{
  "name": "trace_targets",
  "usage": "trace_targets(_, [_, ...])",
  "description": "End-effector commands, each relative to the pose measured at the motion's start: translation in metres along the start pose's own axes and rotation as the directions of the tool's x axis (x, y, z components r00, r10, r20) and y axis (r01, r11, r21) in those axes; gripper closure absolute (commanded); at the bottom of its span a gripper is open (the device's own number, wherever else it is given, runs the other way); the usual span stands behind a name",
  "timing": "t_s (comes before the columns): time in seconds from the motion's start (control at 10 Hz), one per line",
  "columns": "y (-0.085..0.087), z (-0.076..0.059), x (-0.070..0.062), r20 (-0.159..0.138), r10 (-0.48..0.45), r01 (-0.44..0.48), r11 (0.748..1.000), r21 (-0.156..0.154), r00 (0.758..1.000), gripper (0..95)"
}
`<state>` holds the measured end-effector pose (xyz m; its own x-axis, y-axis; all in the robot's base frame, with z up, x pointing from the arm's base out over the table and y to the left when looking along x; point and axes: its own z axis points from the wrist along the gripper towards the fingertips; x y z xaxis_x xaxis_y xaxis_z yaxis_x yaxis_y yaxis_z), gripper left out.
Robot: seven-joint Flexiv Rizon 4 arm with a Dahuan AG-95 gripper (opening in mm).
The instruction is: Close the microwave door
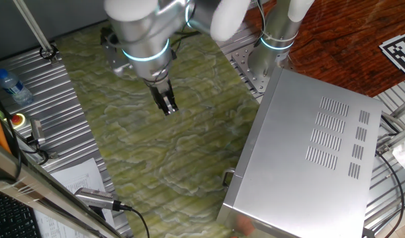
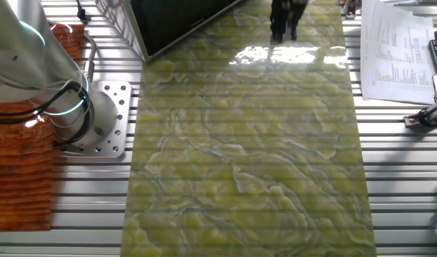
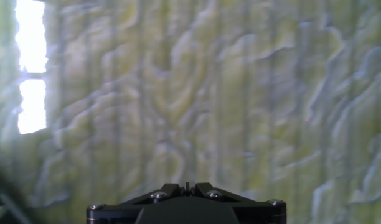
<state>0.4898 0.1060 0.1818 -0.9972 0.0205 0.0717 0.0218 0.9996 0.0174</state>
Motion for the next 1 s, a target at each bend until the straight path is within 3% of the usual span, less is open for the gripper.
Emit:
trace_targets(0.1, [-0.0093,-0.0021,0.0049,0.05,0.004,-0.006,0.999,0.045,0.999,95.0])
trace_targets(1.0, [-0.0037,-0.0109,0.0114,0.055,-0.001,-0.001,0.999,0.038,0.998,95.0])
